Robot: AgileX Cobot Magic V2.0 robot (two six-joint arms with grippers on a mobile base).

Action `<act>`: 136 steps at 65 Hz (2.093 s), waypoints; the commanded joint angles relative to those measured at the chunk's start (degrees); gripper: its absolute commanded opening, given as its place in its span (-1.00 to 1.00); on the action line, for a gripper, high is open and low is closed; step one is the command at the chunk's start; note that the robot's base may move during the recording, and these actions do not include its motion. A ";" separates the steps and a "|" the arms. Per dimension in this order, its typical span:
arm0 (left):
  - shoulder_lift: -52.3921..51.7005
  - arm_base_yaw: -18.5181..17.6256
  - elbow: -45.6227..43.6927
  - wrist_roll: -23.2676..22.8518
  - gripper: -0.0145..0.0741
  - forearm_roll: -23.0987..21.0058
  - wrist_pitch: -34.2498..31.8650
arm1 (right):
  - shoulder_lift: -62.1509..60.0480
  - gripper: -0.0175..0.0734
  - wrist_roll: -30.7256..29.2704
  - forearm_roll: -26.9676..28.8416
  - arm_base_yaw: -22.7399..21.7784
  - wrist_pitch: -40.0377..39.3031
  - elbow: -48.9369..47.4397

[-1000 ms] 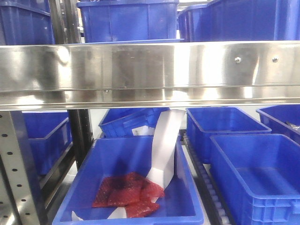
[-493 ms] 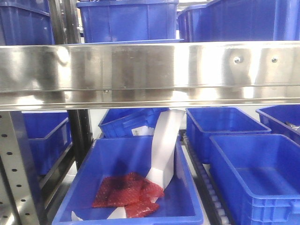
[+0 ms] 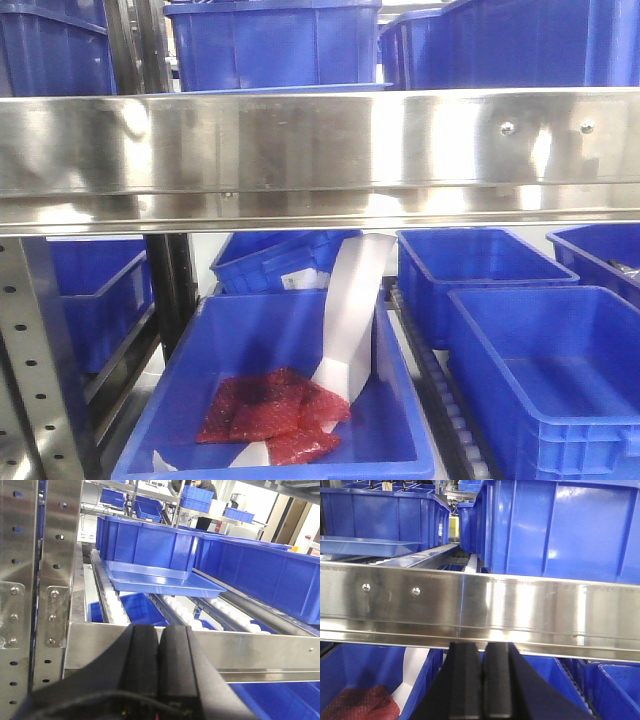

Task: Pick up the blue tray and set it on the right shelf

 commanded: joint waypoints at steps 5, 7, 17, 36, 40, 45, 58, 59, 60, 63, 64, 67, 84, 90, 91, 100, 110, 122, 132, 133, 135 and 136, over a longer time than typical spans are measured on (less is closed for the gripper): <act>0.77 -0.33 -1.54 0.20 -0.78 0.00 -5.02 | -1.16 -0.52 -0.33 0.00 -0.40 -4.38 -1.30; 0.77 -0.33 -1.54 0.20 -0.78 0.00 -5.02 | -1.16 -0.52 -0.33 0.00 -0.40 -4.38 -1.30; 0.77 -0.33 -1.54 0.20 -0.78 0.00 -5.02 | -1.16 -0.52 -0.33 0.00 -0.40 -4.38 -1.30; 0.77 -0.33 -1.54 0.20 -0.78 0.00 -5.02 | -1.16 -0.52 -0.33 0.00 -0.40 -4.24 -1.30; 0.77 -0.33 -0.86 0.20 -0.78 0.57 -5.40 | -1.16 -0.52 -0.33 0.00 -0.40 -4.24 -1.30; -0.16 0.17 -0.64 0.30 -0.78 9.54 -7.03 | -1.16 -0.52 -0.33 0.00 -0.40 -4.18 -1.30; -4.80 2.23 3.80 0.65 -0.78 13.48 -11.39 | -1.16 -0.52 -0.33 0.00 -0.40 -4.18 -1.30; -4.80 2.24 4.68 0.80 -0.78 13.48 -11.40 | -1.16 -0.52 -0.33 0.00 -0.40 -4.18 -1.30; -4.80 2.41 5.23 1.32 -0.78 13.48 -11.40 | -1.16 -0.52 -0.33 0.00 -0.40 -4.18 -1.30; -4.55 2.59 7.51 4.00 -0.78 11.08 -12.03 | -1.16 -0.52 -0.33 0.00 -0.40 -4.18 -1.30; -4.55 2.60 8.18 5.97 -0.78 9.90 -12.52 | -1.16 -0.52 -0.33 0.00 -0.40 -4.18 -1.30; -4.67 2.68 10.66 11.20 -0.78 5.40 -15.42 | -1.16 -0.52 -0.33 0.00 -0.40 -4.18 -1.30; -4.67 3.75 24.70 19.83 -0.78 -5.81 -32.00 | -1.16 -0.52 -0.33 0.00 -0.40 -4.18 -1.30; -4.67 7.20 28.15 19.83 -0.78 -7.92 -34.66 | -1.16 -0.52 -0.33 0.00 -0.40 -4.18 -1.30; -4.67 7.82 28.15 19.83 -0.78 -7.92 -33.93 | -1.16 -0.52 -0.33 0.00 -0.40 -4.18 -1.30; -4.67 14.47 28.03 19.83 -0.78 -7.34 -31.97 | -1.16 -0.52 -0.33 0.00 -0.40 -4.18 -1.30; -4.67 16.43 28.03 19.17 -0.78 -5.63 -31.94 | -1.16 -0.52 -0.33 0.00 -0.40 -4.18 -1.30; -4.67 16.43 28.03 16.61 -0.78 -4.96 -26.75 | -1.16 -0.52 -0.33 0.00 -0.40 -4.18 -1.30; -4.67 16.43 28.03 16.61 -0.78 -4.96 -26.24 | -1.16 -0.52 -0.33 0.00 -0.40 -4.18 -1.30; -4.67 16.43 28.03 16.61 -0.78 -4.96 -26.12 | -1.16 -0.52 -0.33 0.00 -0.40 -4.18 -1.30; -4.67 16.43 28.03 16.61 -0.78 -4.96 -25.86 | -1.16 -0.52 -0.33 0.00 -0.40 -4.18 -1.30; -4.67 16.43 28.03 16.61 -0.78 -4.96 -25.74 | -1.16 -0.52 -0.33 0.00 -0.40 -4.18 -1.30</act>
